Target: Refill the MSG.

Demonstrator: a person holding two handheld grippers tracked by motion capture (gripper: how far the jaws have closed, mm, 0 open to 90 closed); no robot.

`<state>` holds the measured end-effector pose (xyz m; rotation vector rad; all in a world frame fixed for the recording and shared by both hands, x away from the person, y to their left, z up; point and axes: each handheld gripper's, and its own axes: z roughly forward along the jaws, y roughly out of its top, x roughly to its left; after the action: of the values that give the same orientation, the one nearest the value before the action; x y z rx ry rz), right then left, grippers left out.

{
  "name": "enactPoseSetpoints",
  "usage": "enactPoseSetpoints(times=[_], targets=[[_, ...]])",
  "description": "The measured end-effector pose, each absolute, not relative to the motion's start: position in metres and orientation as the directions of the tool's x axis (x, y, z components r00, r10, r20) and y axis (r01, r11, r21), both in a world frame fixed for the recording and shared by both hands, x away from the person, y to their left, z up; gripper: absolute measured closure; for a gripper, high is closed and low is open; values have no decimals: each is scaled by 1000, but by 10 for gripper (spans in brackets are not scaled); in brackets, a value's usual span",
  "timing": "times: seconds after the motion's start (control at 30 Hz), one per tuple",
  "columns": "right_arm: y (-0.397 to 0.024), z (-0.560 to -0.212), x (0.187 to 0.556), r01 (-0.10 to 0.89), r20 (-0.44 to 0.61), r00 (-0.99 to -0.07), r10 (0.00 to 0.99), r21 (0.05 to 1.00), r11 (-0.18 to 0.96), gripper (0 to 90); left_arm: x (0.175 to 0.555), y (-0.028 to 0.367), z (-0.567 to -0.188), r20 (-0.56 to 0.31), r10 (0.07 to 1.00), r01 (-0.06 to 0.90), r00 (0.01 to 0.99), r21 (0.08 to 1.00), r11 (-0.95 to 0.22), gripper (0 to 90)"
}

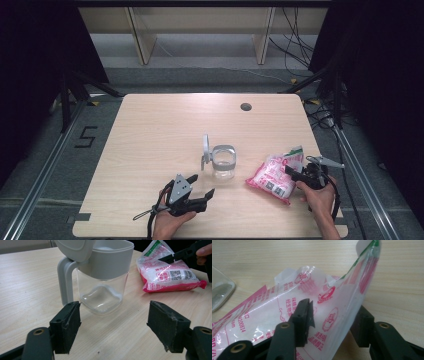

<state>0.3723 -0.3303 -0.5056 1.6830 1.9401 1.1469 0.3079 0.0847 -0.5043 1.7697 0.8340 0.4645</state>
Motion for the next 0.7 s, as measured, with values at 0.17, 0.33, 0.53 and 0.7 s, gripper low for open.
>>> enactPoseSetpoints(times=[0.17, 0.33, 0.53, 0.7], targets=[[-332, -508, 377, 639, 207, -296, 933, 768, 32, 675, 308, 85, -504, -89, 732, 315, 676, 932, -178, 256], [-328, -507, 377, 651, 210, -279, 937, 759, 23, 771, 307, 85, -505, -87, 731, 315, 677, 932, -181, 256], [-331, -506, 380, 633, 155, -321, 934, 769, 89, 850, 308, 85, -505, -93, 728, 314, 680, 933, -174, 256], [-325, -501, 378, 609, 99, -358, 928, 779, 152, 892, 307, 85, -505, -93, 735, 322, 671, 930, -177, 256]])
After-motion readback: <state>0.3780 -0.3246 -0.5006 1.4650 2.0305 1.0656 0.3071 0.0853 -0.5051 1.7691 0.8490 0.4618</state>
